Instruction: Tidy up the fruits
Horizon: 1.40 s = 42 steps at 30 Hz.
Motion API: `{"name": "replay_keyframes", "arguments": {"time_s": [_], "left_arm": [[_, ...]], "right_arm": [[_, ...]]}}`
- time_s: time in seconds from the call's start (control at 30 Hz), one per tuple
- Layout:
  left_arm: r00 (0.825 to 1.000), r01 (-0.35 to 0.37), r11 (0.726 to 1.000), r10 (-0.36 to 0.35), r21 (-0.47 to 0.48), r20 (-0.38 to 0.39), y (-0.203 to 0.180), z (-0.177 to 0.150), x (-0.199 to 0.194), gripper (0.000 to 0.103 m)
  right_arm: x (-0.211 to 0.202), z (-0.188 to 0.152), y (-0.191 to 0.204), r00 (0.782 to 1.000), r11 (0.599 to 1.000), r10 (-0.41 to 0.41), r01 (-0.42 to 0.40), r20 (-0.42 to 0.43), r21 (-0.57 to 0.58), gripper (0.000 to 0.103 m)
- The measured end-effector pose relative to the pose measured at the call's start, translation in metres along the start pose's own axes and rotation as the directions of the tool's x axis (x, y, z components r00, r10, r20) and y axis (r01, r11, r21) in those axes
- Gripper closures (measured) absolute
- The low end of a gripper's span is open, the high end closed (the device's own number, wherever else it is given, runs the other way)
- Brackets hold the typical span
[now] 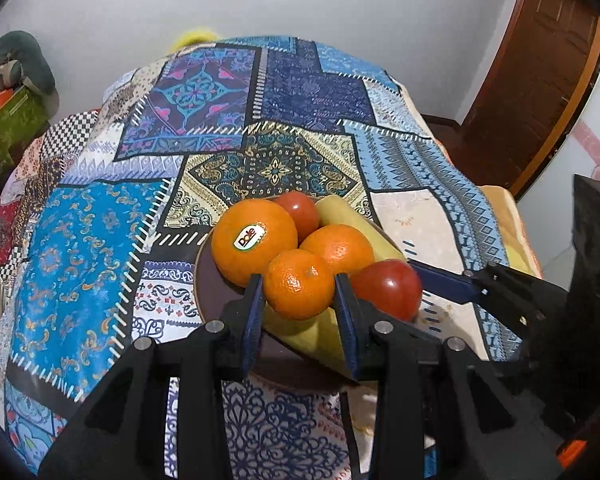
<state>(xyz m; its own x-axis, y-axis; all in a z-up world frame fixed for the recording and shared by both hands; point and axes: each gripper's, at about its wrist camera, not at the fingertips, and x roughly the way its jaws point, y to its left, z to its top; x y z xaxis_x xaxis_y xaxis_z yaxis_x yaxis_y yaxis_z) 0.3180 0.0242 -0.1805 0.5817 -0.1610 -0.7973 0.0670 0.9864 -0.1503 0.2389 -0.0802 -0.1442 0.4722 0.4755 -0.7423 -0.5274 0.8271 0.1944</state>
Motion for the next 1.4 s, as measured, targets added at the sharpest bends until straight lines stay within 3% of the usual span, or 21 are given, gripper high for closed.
{"name": "replay_keyframes", "arguments": {"time_s": [0.3,0.37,0.63,0.77,0.9,1.07,1.3,1.4], "left_arm": [[0.999,0.020,0.999,-0.021,-0.044,-0.036,0.010,-0.001,0.017,0.065],[0.999,0.019,0.999,-0.020,-0.041,-0.026,0.010,-0.002,0.014,0.057],[0.997,-0.004,1.000,0.005,-0.020,0.077,0.005,-0.005,-0.034,0.057],[0.985,-0.019,1.000,0.021,-0.011,0.170,-0.002,-0.008,-0.079,0.056],[0.952,-0.046,0.999,0.042,0.006,0.304,-0.015,-0.015,-0.138,0.056],[0.884,-0.057,0.997,0.031,0.043,0.467,-0.038,-0.032,-0.216,0.056],[0.813,-0.029,0.999,0.005,0.032,0.582,-0.053,-0.058,-0.289,0.056],[0.785,-0.029,0.999,0.004,0.030,0.619,-0.056,-0.072,-0.310,0.047]], "right_arm": [[-0.001,-0.001,0.002,1.000,1.000,0.000,0.000,-0.010,-0.012,0.053],[-0.005,-0.002,0.000,1.000,1.000,0.000,0.000,-0.005,-0.008,0.052],[-0.035,0.000,-0.005,0.999,1.000,-0.024,0.024,0.046,0.003,0.051],[-0.066,0.005,-0.003,0.993,0.999,-0.048,0.048,0.107,-0.001,0.051],[-0.116,0.011,0.004,0.976,0.998,-0.057,0.056,0.209,0.010,0.051],[-0.183,0.011,0.023,0.938,0.998,-0.062,0.063,0.341,0.008,0.051],[-0.257,-0.005,0.056,0.873,0.998,-0.057,0.069,0.484,-0.008,0.048],[-0.279,-0.015,0.068,0.848,0.997,-0.058,0.076,0.527,-0.013,0.046]]}}
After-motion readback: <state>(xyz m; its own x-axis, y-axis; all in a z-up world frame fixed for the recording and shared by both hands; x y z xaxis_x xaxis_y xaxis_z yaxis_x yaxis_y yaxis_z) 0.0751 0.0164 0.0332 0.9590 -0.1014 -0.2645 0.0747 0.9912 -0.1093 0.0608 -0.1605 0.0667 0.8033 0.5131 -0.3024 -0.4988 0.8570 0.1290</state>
